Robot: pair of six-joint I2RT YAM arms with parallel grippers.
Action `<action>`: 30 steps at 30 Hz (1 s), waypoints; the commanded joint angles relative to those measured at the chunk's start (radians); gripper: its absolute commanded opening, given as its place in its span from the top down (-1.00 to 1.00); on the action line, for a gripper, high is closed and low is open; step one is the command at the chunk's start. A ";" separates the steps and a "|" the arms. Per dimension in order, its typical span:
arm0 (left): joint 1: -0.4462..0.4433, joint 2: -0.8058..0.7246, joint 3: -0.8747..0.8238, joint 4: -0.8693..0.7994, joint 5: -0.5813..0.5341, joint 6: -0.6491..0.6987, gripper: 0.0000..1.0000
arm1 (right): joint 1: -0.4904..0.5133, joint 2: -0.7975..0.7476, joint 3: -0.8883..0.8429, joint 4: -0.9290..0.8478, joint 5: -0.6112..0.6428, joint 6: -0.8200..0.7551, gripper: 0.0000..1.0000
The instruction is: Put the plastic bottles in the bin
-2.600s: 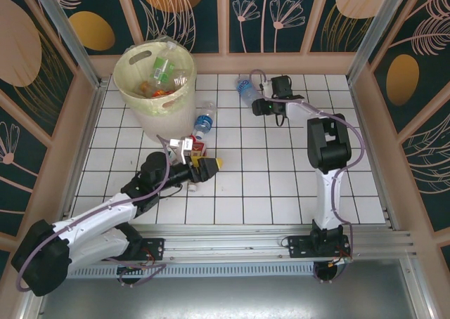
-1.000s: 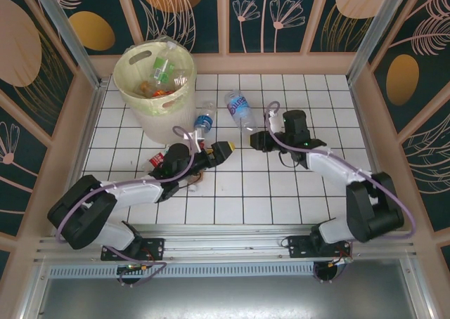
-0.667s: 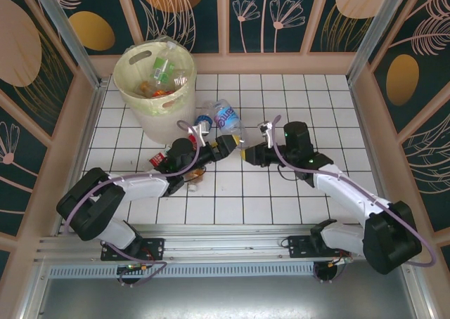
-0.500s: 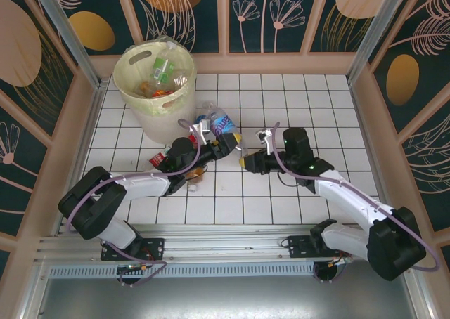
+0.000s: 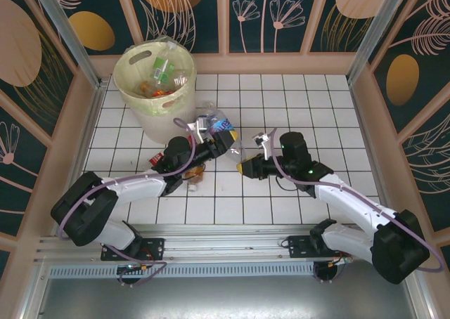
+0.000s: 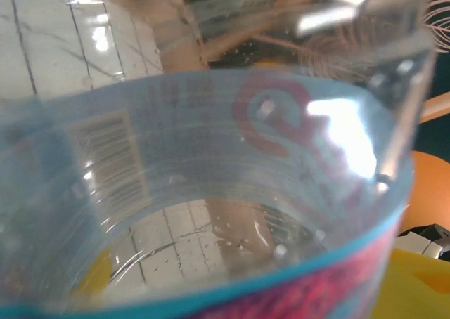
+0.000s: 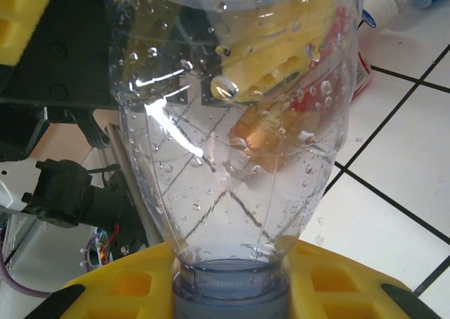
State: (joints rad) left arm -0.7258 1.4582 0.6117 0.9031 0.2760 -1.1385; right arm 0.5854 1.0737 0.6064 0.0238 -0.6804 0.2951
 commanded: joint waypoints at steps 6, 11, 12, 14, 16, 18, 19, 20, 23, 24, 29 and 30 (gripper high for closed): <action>0.025 -0.059 0.015 0.033 -0.001 -0.005 -0.60 | 0.022 -0.011 0.002 -0.046 0.022 0.003 0.35; 0.026 -0.077 0.025 -0.006 -0.001 0.018 -0.39 | 0.026 -0.017 0.011 -0.044 0.021 0.005 0.23; 0.026 -0.083 0.026 -0.017 -0.004 0.025 -0.36 | 0.027 -0.021 0.012 -0.045 0.022 0.008 0.11; 0.032 -0.103 0.044 -0.069 -0.007 0.056 -0.34 | 0.027 -0.041 0.013 -0.049 0.022 0.010 -0.17; 0.038 -0.125 0.076 -0.146 -0.011 0.097 -0.34 | 0.028 -0.074 0.011 -0.054 0.028 0.013 -0.40; 0.048 -0.141 0.119 -0.235 -0.009 0.144 -0.34 | 0.028 -0.115 0.011 -0.064 0.035 0.015 -0.57; 0.056 -0.147 0.146 -0.277 -0.001 0.170 -0.35 | 0.029 -0.137 0.013 -0.072 0.037 0.015 -0.64; 0.062 -0.152 0.175 -0.324 0.009 0.196 -0.35 | 0.029 -0.160 0.016 -0.079 0.038 0.015 -0.68; 0.079 -0.153 0.301 -0.509 0.014 0.314 -0.36 | 0.029 -0.227 0.033 -0.102 0.040 0.008 -0.77; 0.081 -0.151 0.350 -0.581 0.002 0.363 -0.36 | 0.029 -0.246 0.040 -0.109 0.047 0.006 -0.80; 0.121 -0.118 0.656 -0.924 -0.092 0.605 -0.38 | 0.028 -0.307 0.085 -0.140 0.074 -0.002 -0.81; 0.135 -0.106 0.714 -0.972 -0.109 0.642 -0.39 | 0.029 -0.310 0.092 -0.145 0.077 -0.004 -0.81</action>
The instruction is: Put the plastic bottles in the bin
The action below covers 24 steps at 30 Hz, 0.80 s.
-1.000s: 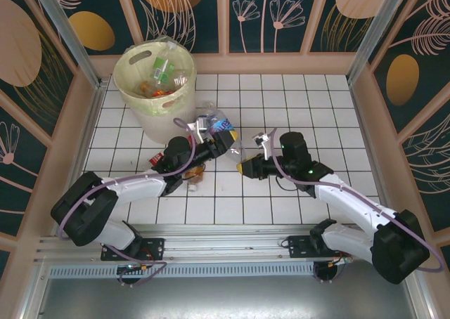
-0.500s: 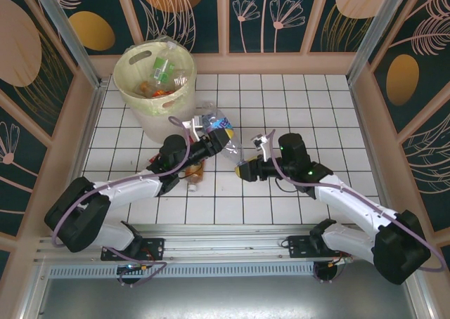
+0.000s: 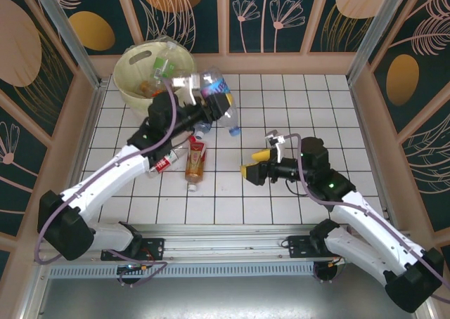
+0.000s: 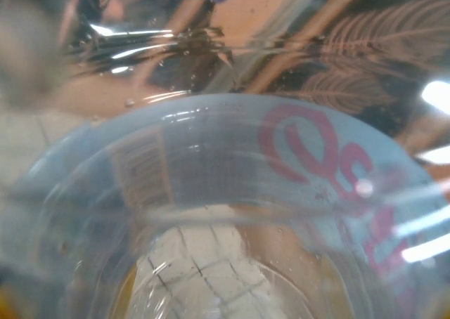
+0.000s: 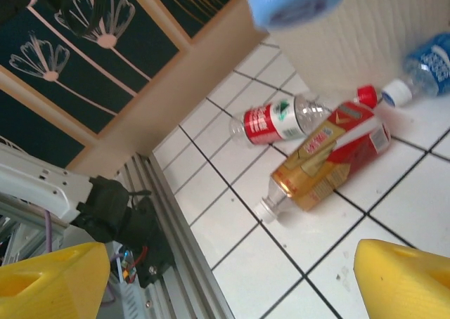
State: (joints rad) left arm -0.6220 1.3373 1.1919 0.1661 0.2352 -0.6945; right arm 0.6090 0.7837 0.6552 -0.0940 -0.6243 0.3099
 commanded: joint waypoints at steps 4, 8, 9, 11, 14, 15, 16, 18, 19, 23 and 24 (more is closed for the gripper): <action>0.103 0.071 0.346 -0.404 -0.131 0.324 -0.41 | 0.005 -0.026 0.063 -0.035 0.037 -0.021 -0.81; 0.135 0.133 0.527 -0.539 -0.273 0.466 -0.41 | 0.005 -0.036 0.068 -0.041 0.057 -0.024 -0.80; 0.140 0.148 0.563 -0.563 -0.315 0.496 -0.41 | 0.005 -0.038 0.069 -0.045 0.061 -0.023 -0.80; 0.156 0.182 0.620 -0.602 -0.384 0.561 -0.42 | 0.005 -0.043 0.072 -0.050 0.067 -0.024 -0.80; 0.185 0.232 0.683 -0.648 -0.453 0.632 -0.45 | 0.005 -0.050 0.073 -0.064 0.074 -0.026 -0.80; 0.194 0.247 0.697 -0.660 -0.463 0.647 -0.47 | 0.005 -0.053 0.073 -0.068 0.076 -0.028 -0.80; 0.207 0.262 0.710 -0.670 -0.468 0.660 -0.48 | 0.005 -0.056 0.073 -0.074 0.079 -0.028 -0.80; 0.228 0.294 0.731 -0.692 -0.474 0.679 -0.49 | 0.005 -0.062 0.072 -0.082 0.084 -0.028 -0.80; 0.237 0.310 0.736 -0.697 -0.484 0.691 -0.50 | 0.005 -0.065 0.072 -0.084 0.086 -0.028 -0.80; 0.265 0.366 0.758 -0.717 -0.489 0.721 -0.51 | 0.005 -0.066 0.072 -0.093 0.097 -0.028 -0.80; 0.270 0.370 0.761 -0.721 -0.479 0.722 -0.52 | 0.005 -0.065 0.070 -0.092 0.098 -0.027 -0.80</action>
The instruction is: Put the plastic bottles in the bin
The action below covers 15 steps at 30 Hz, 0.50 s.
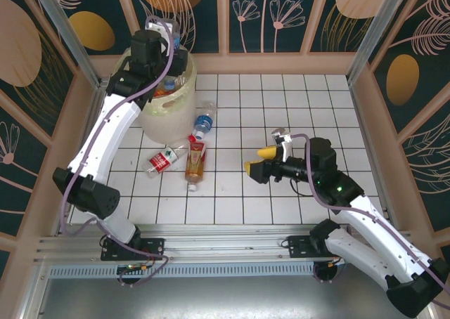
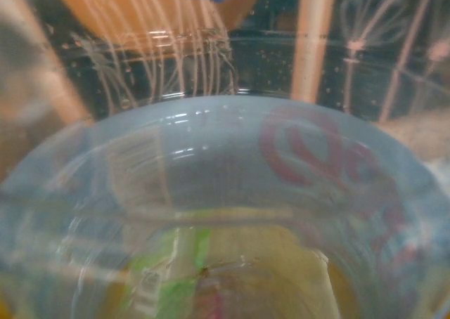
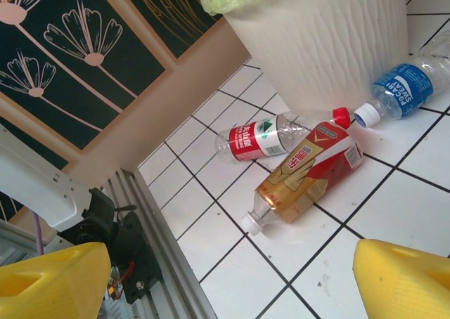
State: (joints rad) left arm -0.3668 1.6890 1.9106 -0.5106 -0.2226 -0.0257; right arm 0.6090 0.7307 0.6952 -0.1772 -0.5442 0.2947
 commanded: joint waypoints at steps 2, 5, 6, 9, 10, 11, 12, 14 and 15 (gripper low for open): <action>0.022 0.056 0.047 -0.044 -0.020 0.051 -0.54 | 0.005 -0.008 0.022 0.003 0.021 -0.004 -0.80; 0.025 0.089 0.050 -0.044 -0.017 0.051 -0.60 | 0.007 0.007 -0.010 0.060 0.017 0.038 -0.77; 0.028 0.100 0.054 -0.047 -0.014 0.049 -0.62 | 0.007 0.013 -0.025 0.088 0.015 0.058 -0.76; 0.028 0.126 0.074 -0.055 -0.002 0.035 -0.76 | 0.036 0.039 -0.078 0.171 0.052 0.119 -0.76; 0.028 0.128 0.080 -0.056 0.000 0.028 -0.78 | 0.053 0.051 -0.090 0.189 0.084 0.138 -0.76; 0.028 0.126 0.083 -0.056 0.005 0.023 -0.79 | 0.072 0.063 -0.099 0.202 0.118 0.155 -0.76; 0.028 0.117 0.085 -0.055 0.013 0.016 -0.83 | 0.089 0.078 -0.108 0.219 0.157 0.175 -0.76; 0.027 0.095 0.086 -0.050 0.025 -0.002 -0.88 | 0.120 0.118 -0.122 0.253 0.213 0.215 -0.76; 0.027 0.081 0.087 -0.052 0.034 -0.014 -0.89 | 0.138 0.141 -0.129 0.278 0.228 0.232 -0.76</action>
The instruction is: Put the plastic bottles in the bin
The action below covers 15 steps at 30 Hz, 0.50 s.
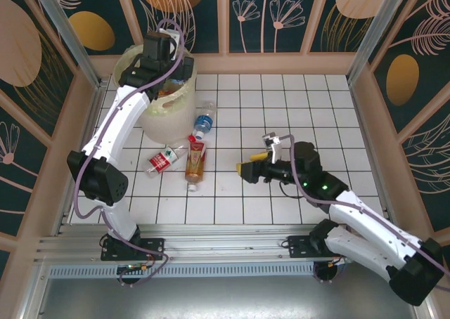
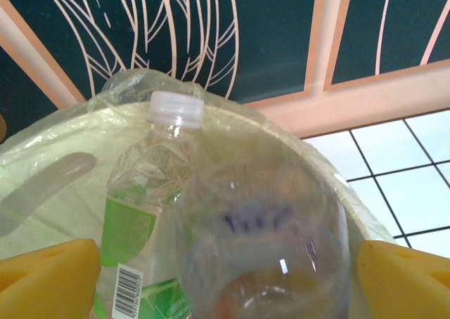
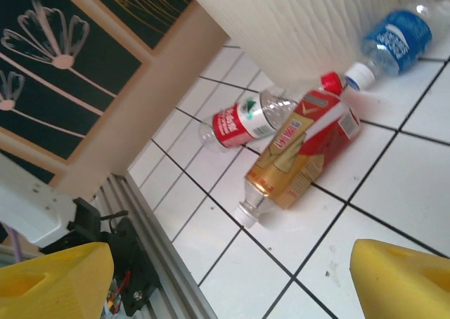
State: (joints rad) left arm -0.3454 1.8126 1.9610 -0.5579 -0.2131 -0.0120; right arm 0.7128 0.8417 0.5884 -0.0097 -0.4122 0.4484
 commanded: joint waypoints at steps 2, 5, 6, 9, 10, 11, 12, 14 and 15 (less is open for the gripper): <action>0.007 -0.079 0.027 -0.003 0.034 -0.056 -0.91 | 0.074 0.082 -0.023 0.148 0.137 0.101 -0.75; 0.006 -0.171 -0.040 0.023 0.064 -0.100 -0.97 | 0.135 0.182 0.003 0.174 0.220 0.127 -0.71; 0.006 -0.208 -0.074 0.041 0.086 -0.113 -0.97 | 0.153 0.218 0.017 0.182 0.247 0.140 -0.69; 0.006 -0.323 -0.193 0.095 0.155 -0.155 -0.97 | 0.203 0.320 0.056 0.205 0.316 0.184 -0.65; 0.006 -0.362 -0.240 0.113 0.186 -0.166 -0.97 | 0.219 0.351 0.067 0.217 0.336 0.202 -0.64; 0.006 -0.397 -0.278 0.127 0.209 -0.175 -0.97 | 0.232 0.375 0.074 0.230 0.349 0.216 -0.64; 0.006 -0.433 -0.320 0.138 0.242 -0.186 -0.97 | 0.244 0.404 0.081 0.249 0.355 0.231 -0.64; 0.006 -0.491 -0.386 0.139 0.309 -0.212 -0.97 | 0.266 0.460 0.100 0.267 0.362 0.253 -0.63; 0.006 -0.522 -0.422 0.140 0.343 -0.230 -0.97 | 0.278 0.493 0.116 0.266 0.371 0.260 -0.62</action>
State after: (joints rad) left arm -0.3447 1.3247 1.6112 -0.4515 0.0059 -0.1764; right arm 0.9630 1.2831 0.6506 0.1818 -0.1066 0.6502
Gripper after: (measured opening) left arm 0.985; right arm 0.812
